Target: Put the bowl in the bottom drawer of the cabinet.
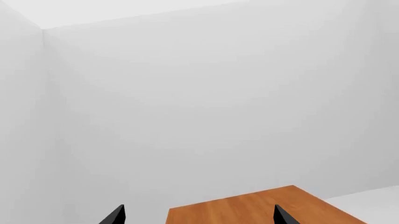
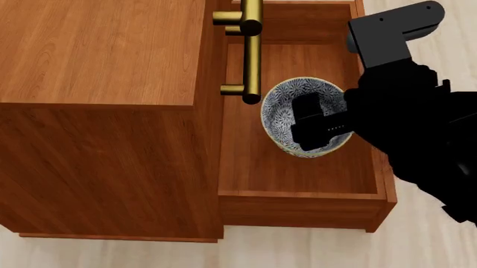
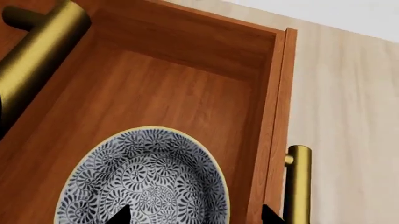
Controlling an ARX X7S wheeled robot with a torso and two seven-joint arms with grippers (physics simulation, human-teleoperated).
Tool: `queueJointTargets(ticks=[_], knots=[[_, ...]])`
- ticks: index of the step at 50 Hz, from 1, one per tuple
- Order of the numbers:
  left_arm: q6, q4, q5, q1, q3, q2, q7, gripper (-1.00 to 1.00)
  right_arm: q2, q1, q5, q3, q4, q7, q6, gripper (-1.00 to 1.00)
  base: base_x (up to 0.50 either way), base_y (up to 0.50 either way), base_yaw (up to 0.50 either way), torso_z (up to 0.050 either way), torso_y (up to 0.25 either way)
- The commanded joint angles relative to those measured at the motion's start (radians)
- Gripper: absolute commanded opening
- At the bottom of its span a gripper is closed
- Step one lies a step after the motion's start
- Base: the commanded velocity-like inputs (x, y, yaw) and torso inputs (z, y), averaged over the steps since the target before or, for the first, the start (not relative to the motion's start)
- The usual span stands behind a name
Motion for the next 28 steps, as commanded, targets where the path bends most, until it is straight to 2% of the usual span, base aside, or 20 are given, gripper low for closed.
queueJointTargets(ticks=[1,28], knots=[[0.004,0.003,-0.008,-0.001,-0.001,-0.005,-0.004,1.00,0.018,0.014,0.016,0.020,-0.035,0.030,0.032,1.00,0.00,0.00,0.00,0.000,0.000],[0.021,0.016,-0.011,0.016,-0.004,-0.015,-0.009,1.00,0.142,-0.004,0.176,0.178,-0.217,0.174,0.134,1.00,0.00,0.00,0.00,0.000,0.000]])
